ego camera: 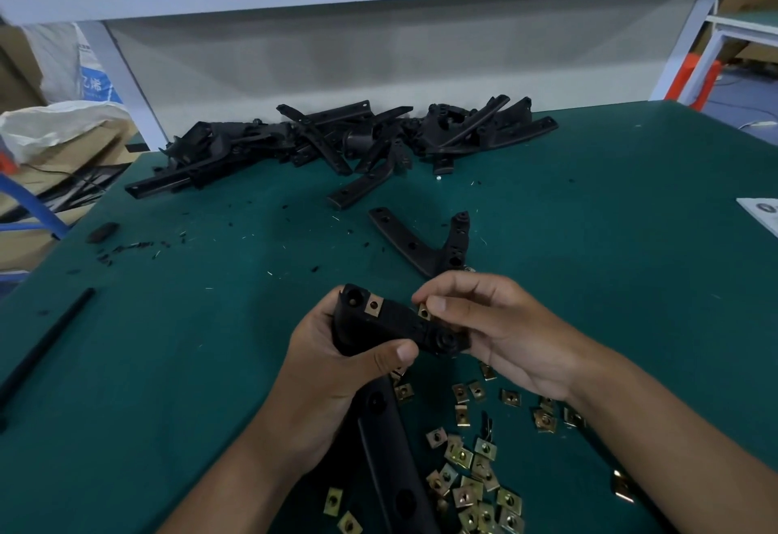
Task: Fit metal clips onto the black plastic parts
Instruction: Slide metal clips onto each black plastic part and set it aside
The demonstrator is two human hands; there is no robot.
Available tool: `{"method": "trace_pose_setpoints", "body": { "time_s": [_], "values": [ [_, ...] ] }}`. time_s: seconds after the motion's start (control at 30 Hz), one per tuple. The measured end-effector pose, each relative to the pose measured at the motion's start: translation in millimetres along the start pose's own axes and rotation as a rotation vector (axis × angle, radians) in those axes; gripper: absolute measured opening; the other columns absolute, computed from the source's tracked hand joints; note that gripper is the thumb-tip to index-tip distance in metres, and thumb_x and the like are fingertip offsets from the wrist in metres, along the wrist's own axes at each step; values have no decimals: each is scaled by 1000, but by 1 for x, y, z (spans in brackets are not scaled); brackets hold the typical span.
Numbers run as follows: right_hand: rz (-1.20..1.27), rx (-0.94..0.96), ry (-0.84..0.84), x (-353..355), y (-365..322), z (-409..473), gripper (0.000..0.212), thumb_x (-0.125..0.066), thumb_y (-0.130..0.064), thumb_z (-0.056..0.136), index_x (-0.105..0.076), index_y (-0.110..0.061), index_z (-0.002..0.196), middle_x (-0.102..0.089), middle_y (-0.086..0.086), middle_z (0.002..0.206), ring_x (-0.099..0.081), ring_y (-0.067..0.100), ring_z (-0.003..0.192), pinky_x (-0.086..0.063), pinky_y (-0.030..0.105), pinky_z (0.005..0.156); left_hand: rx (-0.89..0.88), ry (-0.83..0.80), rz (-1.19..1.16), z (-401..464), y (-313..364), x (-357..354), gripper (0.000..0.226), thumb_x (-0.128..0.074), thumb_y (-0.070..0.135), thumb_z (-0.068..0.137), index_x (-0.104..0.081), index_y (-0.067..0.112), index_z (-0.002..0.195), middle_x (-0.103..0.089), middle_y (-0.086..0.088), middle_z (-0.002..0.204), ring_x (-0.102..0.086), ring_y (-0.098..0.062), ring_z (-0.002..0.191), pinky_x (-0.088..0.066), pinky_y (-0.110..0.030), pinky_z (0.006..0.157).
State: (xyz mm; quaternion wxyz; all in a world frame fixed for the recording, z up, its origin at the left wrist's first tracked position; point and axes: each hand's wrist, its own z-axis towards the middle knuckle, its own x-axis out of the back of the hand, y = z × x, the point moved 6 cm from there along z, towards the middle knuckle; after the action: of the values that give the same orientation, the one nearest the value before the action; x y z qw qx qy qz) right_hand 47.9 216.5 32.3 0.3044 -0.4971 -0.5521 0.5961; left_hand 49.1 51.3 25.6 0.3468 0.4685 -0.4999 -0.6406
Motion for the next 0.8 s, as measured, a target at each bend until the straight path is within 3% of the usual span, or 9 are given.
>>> {"method": "trace_pose_setpoints", "body": {
  "time_s": [0.53,0.63,0.8],
  "values": [
    [9,26,5,-1,-4,-2,14,-68,-20,85,-81,-21,90,-73,-9,82,-68,3,81,-53,15,74,-5,21,1,0,-1,0,33,-92,20,59,-70,23,83,-71,-9,86,-69,-24,80,-58,-29,72],
    [-44,23,3,0,-4,-1,13,-71,-21,83,-81,-19,91,-76,-2,95,-71,10,92,-55,19,81,-21,14,6,0,-1,0,34,-92,19,61,-71,19,88,-74,-14,93,-72,-27,85,-58,-29,75],
    [-25,26,53,3,-3,0,11,-78,-22,77,-79,-20,88,-75,7,96,-70,15,89,-58,24,83,-26,-7,-2,0,0,-3,32,-91,18,65,-70,21,89,-75,-16,105,-72,-27,94,-57,-30,78]
  ]
}}
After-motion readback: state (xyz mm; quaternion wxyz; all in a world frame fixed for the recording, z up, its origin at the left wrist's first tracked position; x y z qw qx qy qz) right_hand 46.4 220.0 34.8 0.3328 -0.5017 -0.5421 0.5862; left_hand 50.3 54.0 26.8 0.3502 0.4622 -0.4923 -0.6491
